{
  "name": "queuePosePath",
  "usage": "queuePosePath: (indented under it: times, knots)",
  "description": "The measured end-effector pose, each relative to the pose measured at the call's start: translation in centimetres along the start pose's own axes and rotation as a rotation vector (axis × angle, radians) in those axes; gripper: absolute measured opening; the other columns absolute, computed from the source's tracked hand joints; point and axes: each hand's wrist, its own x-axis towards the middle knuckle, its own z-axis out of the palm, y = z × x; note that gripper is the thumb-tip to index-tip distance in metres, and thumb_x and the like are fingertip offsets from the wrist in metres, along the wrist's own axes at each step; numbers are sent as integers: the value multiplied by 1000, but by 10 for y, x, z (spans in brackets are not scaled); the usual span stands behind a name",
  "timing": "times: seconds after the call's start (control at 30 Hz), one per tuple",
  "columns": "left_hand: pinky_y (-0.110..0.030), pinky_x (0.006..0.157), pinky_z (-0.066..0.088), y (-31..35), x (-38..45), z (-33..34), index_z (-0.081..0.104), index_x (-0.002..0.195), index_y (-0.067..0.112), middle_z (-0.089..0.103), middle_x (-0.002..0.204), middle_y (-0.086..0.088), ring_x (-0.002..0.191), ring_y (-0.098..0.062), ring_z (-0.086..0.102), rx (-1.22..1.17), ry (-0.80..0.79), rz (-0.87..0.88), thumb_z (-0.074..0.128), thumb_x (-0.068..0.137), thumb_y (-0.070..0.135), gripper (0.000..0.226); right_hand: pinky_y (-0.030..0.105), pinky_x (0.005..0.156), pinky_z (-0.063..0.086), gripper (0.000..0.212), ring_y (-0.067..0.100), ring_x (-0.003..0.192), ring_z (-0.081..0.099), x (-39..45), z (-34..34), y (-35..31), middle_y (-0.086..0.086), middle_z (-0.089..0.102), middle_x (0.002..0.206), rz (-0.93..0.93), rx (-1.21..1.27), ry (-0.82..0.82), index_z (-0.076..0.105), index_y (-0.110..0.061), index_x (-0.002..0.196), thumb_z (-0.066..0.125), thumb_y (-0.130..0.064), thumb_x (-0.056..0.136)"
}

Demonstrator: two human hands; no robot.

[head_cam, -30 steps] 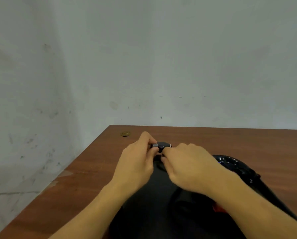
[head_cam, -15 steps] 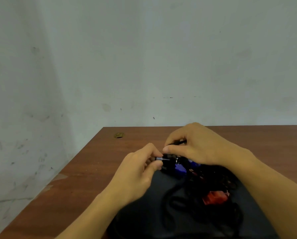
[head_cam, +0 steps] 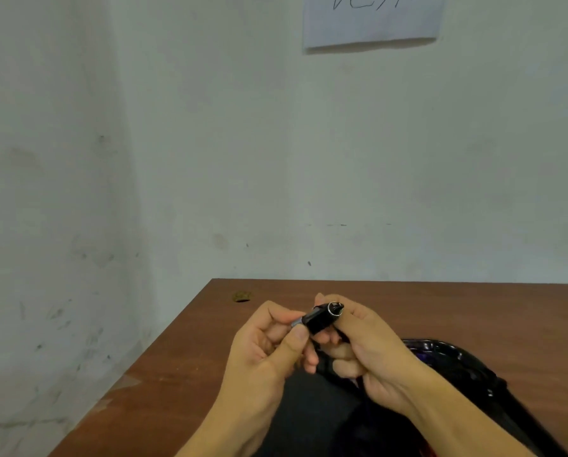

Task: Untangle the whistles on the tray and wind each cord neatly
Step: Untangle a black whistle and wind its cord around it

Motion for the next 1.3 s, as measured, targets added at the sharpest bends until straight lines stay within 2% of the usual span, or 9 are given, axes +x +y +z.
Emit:
queuePosePath:
  times: [0.1, 0.2, 0.43, 0.6, 0.77, 0.83, 0.93, 1.07, 1.3]
  knots:
    - [-29, 49, 48, 1, 2, -1, 58, 95, -5, 69, 76, -26, 50, -22, 54, 6, 84, -13, 69, 81, 7, 21, 16, 35, 13, 30, 4, 41, 21, 2, 6, 12, -4, 45, 55, -17, -3, 59, 70, -9, 95, 64, -37, 87]
    - [-26, 46, 46, 2, 4, -4, 58, 96, -5, 73, 74, -18, 46, -18, 51, 209, 149, 23, 63, 91, 2, 9, 16, 35, 24, 23, 4, 38, 32, -1, 10, 14, -3, 50, 54, -122, -206, 178, 73, -16, 78, 65, -33, 91]
    - [-22, 62, 51, -7, 8, -24, 57, 90, 25, 72, 79, 7, 72, -4, 67, 783, 190, 108, 62, 95, 8, 18, 35, 81, 56, 14, 7, 81, 67, -8, 14, 16, -14, 73, 86, -312, -957, 145, 72, -36, 90, 60, -32, 96]
    - [-48, 67, 53, -5, 8, -28, 55, 93, 30, 68, 74, 3, 69, -16, 64, 939, 115, 147, 62, 96, 15, 17, 29, 75, 54, 17, 6, 77, 64, -18, 6, -12, -17, 71, 82, -399, -1035, 266, 70, -36, 84, 58, -36, 96]
    - [-30, 61, 53, 0, 0, -16, 55, 94, 26, 65, 73, 10, 64, -7, 61, 947, -96, 206, 61, 96, 12, 15, 25, 65, 50, 22, 4, 67, 60, -23, 8, -25, -14, 67, 73, -399, -1275, 107, 66, -33, 80, 53, -38, 97]
    - [-23, 50, 38, 4, -5, -10, 54, 93, 27, 57, 67, 9, 52, -10, 47, 935, -167, 255, 61, 97, 13, 16, 19, 59, 43, 28, 4, 59, 54, -19, 5, -36, -14, 61, 63, -441, -1259, 96, 62, -27, 70, 55, -36, 96]
    - [-43, 54, 44, 10, -12, -3, 52, 91, 30, 56, 69, -1, 56, -22, 49, 822, -200, 285, 59, 97, 20, 13, 16, 56, 36, 39, 3, 52, 41, -9, -1, -53, -10, 46, 54, -359, -1102, -22, 50, -18, 61, 59, -30, 96]
    - [-39, 62, 54, 14, -17, 5, 56, 104, 37, 64, 78, 5, 65, -19, 62, 720, -175, 306, 55, 93, 15, 25, 18, 55, 32, 37, 15, 58, 38, -1, -6, -57, 5, 44, 64, -136, -1013, -192, 53, -2, 72, 58, -27, 98]
    - [-21, 67, 54, 11, -21, 9, 63, 126, 40, 68, 85, 12, 71, -15, 66, 675, -166, 396, 54, 93, 2, 51, 20, 41, 21, 40, 10, 47, 30, 2, -10, -51, 6, 40, 65, 97, -691, -283, 56, -21, 63, 55, -32, 102]
